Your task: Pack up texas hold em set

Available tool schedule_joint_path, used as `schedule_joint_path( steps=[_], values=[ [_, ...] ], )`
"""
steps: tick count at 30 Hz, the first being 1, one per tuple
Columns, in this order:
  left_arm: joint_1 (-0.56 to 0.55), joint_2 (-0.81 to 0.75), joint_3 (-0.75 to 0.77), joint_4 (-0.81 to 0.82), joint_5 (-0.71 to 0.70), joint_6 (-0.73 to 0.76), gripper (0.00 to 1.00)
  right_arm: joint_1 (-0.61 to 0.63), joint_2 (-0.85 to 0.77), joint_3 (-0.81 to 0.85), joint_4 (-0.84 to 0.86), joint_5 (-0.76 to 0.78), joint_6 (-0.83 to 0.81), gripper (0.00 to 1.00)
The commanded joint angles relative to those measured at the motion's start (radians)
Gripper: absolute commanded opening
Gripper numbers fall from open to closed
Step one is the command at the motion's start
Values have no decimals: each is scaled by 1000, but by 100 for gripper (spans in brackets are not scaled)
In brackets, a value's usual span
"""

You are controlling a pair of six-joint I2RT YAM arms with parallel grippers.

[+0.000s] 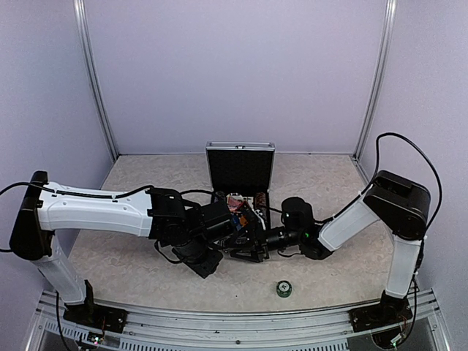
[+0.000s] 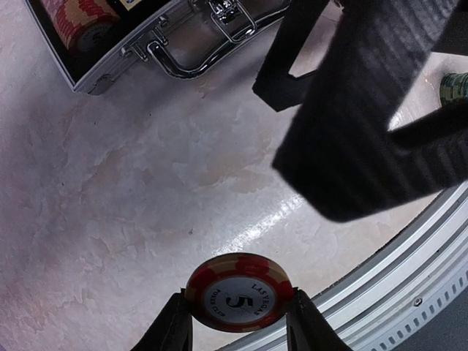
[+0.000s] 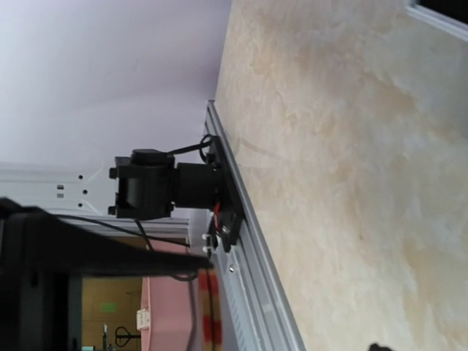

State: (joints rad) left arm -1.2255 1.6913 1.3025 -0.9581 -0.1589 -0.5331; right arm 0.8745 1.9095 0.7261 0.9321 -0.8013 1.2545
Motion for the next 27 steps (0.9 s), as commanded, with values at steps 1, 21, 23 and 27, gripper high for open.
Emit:
schedule_joint_path(
  steps=[1,21,23,27],
  values=[
    [-9,-30,29,-7,-10,5,27,27,52,45,93,-33,40,77],
    [-13,-30,27,-3,-11,5,27,104,210,165,206,-107,122,72],
    [-12,-29,25,-2,-10,5,27,109,217,176,195,-112,120,71],
    [-14,-30,21,2,-9,4,27,116,231,191,195,-124,125,68]
  ],
)
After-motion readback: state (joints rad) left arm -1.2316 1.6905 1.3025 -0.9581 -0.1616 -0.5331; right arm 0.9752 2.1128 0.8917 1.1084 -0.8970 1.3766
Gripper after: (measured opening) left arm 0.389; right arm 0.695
